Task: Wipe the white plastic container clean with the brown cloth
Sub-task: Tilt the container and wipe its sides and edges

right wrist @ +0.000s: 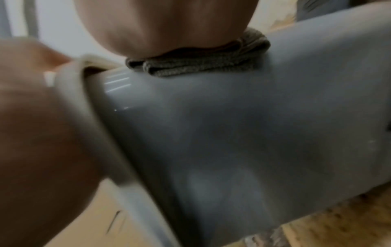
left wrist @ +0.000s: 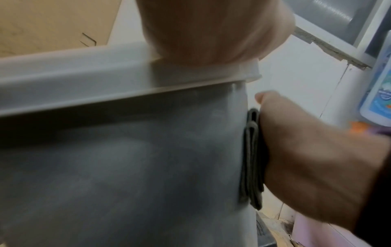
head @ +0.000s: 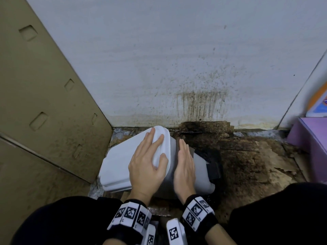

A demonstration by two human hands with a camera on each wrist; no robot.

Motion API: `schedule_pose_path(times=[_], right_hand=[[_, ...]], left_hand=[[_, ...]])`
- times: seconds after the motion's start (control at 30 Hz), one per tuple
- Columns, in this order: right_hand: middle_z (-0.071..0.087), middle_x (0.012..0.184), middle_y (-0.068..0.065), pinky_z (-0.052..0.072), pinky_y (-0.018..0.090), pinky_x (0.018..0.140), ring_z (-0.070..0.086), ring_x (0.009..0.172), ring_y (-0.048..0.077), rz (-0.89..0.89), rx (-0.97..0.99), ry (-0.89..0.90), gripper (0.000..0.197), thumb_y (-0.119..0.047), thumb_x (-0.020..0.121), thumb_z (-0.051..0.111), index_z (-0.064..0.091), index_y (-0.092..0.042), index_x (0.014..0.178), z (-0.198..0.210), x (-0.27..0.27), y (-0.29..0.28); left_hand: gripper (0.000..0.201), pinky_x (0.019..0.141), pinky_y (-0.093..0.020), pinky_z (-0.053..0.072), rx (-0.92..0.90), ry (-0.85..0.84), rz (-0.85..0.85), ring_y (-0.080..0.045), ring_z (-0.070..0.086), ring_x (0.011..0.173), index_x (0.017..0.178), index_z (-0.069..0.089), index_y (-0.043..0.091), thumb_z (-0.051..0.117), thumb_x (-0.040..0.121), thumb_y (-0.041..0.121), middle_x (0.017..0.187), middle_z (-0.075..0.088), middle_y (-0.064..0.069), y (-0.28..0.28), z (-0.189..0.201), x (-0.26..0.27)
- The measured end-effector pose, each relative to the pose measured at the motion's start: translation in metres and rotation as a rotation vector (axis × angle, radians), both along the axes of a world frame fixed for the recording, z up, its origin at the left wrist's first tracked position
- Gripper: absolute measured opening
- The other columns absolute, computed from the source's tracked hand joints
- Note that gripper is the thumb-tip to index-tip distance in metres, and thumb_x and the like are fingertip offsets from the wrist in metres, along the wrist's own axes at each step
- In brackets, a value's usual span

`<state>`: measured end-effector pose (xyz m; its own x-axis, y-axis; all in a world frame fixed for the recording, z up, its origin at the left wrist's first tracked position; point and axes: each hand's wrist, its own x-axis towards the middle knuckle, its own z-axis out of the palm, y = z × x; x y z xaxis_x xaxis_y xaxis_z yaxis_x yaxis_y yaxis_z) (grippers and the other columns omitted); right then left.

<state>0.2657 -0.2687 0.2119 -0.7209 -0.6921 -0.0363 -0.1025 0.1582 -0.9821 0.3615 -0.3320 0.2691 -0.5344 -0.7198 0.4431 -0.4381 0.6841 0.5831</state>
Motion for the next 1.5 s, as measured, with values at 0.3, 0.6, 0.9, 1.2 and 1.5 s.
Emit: schedule_pose_path(times=[0.3,0.6,0.9,1.2,1.5], right_hand=[[0.025,0.166,-0.012,0.019,0.038,0.125,0.018,0.155,0.006,-0.022,-0.164,0.385,0.062,-0.049,0.107,0.009,0.027,-0.021,0.159,-0.004,0.023,0.001],[0.031,0.164,-0.009,0.031,0.046,0.121,0.029,0.152,0.011,-0.004,-0.152,0.473,0.054,-0.028,0.106,0.019,0.033,-0.019,0.157,-0.06,-0.005,0.02],[0.036,0.158,-0.011,0.025,0.039,0.124,0.031,0.149,0.005,-0.202,-0.012,0.216,0.049,-0.041,0.104,0.018,0.035,-0.032,0.149,-0.11,-0.028,0.039],[0.034,0.16,-0.012,0.021,0.033,0.126,0.028,0.148,-0.002,-0.208,-0.002,0.089,0.053,-0.037,0.104,0.022,0.038,-0.025,0.153,-0.122,-0.04,0.047],[0.033,0.162,-0.009,0.015,0.02,0.122,0.025,0.146,-0.006,-0.19,0.057,0.043,0.057,-0.038,0.103,0.021,0.037,-0.022,0.156,-0.12,-0.045,0.047]], left_hand=[[0.053,0.112,-0.042,0.045,0.018,0.005,-0.013,-0.009,0.038,0.148,0.142,0.059,0.031,0.047,0.091,0.036,0.161,0.04,0.012,-0.004,-0.002,0.006],[0.052,0.107,-0.043,0.049,0.039,0.012,0.008,-0.006,0.039,0.147,0.141,0.059,0.034,0.046,0.091,0.037,0.16,0.039,0.016,-0.012,-0.001,0.011],[0.052,0.109,-0.038,0.047,0.034,0.004,0.003,-0.005,0.038,0.147,0.141,0.059,0.036,0.046,0.091,0.039,0.16,0.038,0.018,-0.007,0.0,0.003],[0.053,0.107,-0.045,0.049,-0.009,-0.043,-0.019,-0.01,0.038,0.148,0.141,0.061,0.03,0.045,0.091,0.04,0.161,0.04,0.011,0.005,0.0,-0.016],[0.054,0.109,-0.045,0.048,0.007,-0.057,-0.018,-0.008,0.036,0.149,0.142,0.06,0.031,0.044,0.091,0.041,0.161,0.04,0.012,0.002,0.001,-0.017]])
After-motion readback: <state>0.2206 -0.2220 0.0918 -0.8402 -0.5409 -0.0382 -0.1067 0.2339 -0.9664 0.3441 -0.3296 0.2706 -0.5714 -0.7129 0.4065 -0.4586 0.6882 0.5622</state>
